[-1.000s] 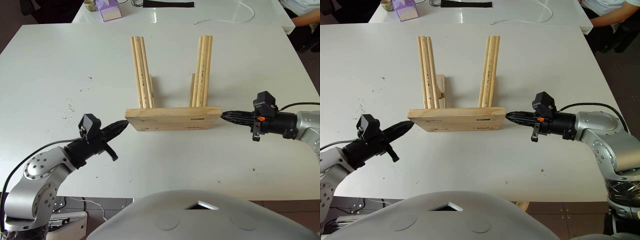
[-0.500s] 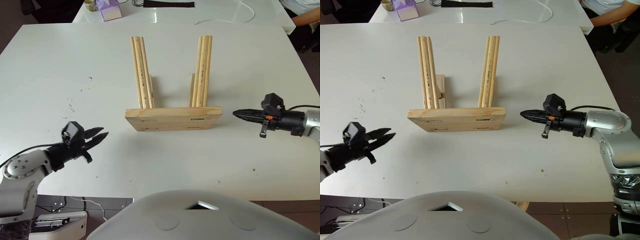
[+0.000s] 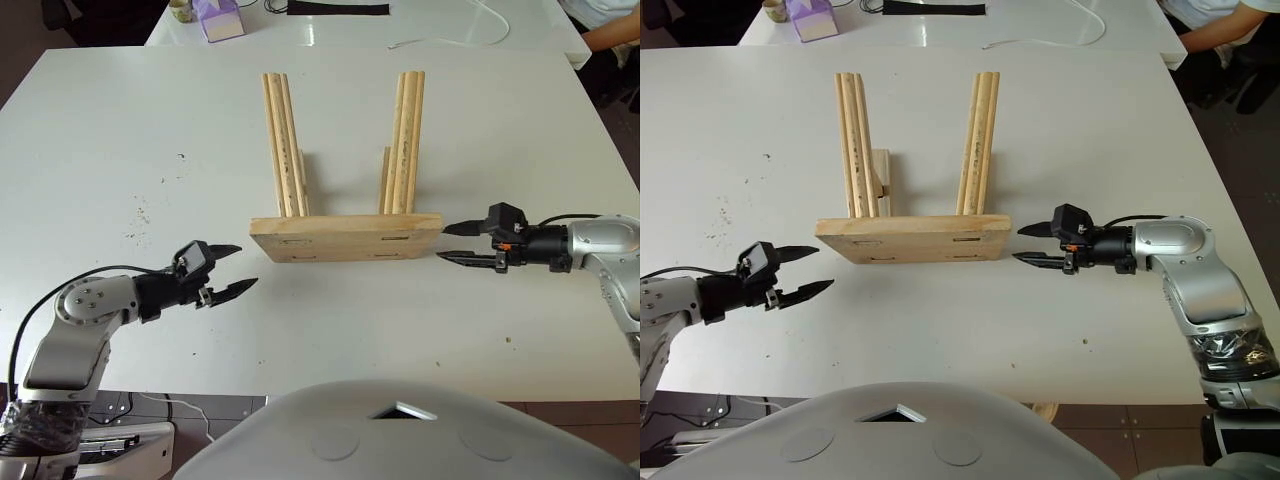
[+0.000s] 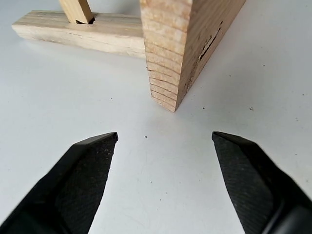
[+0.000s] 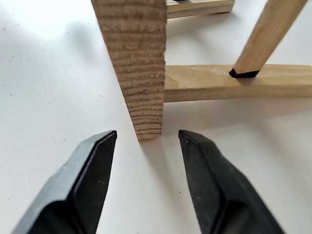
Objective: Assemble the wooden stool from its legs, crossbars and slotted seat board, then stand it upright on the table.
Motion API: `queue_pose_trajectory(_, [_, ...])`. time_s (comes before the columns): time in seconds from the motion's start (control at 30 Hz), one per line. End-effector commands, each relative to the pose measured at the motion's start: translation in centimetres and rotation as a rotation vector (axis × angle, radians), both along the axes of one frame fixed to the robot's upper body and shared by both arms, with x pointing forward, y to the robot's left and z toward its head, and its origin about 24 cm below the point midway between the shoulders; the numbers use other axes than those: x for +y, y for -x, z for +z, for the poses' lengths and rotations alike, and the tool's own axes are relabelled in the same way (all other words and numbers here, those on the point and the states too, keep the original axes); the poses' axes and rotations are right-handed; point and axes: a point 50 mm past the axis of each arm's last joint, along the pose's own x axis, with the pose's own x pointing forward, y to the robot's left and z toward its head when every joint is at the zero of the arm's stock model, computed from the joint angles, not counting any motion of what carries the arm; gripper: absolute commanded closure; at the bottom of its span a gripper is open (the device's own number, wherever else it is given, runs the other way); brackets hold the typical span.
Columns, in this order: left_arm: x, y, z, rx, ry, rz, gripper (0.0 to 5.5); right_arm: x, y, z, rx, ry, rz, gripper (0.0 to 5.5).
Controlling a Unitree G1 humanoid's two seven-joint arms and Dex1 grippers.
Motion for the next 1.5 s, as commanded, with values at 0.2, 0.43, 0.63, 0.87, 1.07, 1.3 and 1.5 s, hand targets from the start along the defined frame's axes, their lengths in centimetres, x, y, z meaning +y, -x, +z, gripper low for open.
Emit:
queue_pose_trajectory(0.2, [-1.9, -3.4, -1.6, -0.053, -0.043, -0.162, 1.48, 1.8, -1.9, -1.4, 0.014, 0.013, 0.075, 2.59])
queue_pose_trajectory(0.43, [-3.1, -6.0, -2.0, -0.099, -0.044, -0.270, 1.48, 3.4, -3.3, -2.4, 0.022, -0.006, 0.123, 2.59])
queue_pose_trajectory(0.63, [-3.9, -7.1, -2.0, -0.154, 0.011, -0.281, 1.78, 4.4, -3.6, -4.1, 0.074, -0.030, 0.149, 2.89])
queue_pose_trajectory(0.87, [-5.1, -7.1, -0.9, -0.161, 0.131, -0.325, 2.91, 3.9, -4.0, -3.8, 0.106, -0.075, 0.140, 3.97])
queue_pose_trajectory(1.07, [-5.9, -6.9, 0.7, -0.159, 0.208, -0.370, 3.64, 3.9, -4.2, -3.5, 0.105, -0.073, 0.170, 4.02])
queue_pose_trajectory(1.3, [-5.2, -6.1, 3.2, -0.004, 0.388, -0.386, 3.89, 2.6, -3.6, -1.9, 0.165, -0.117, 0.211, 4.04])
queue_pose_trajectory(1.5, [-5.4, -4.5, 6.5, 0.115, 0.719, -0.274, 3.94, 2.0, -1.5, 4.4, 0.384, -0.428, 0.210, 4.11])
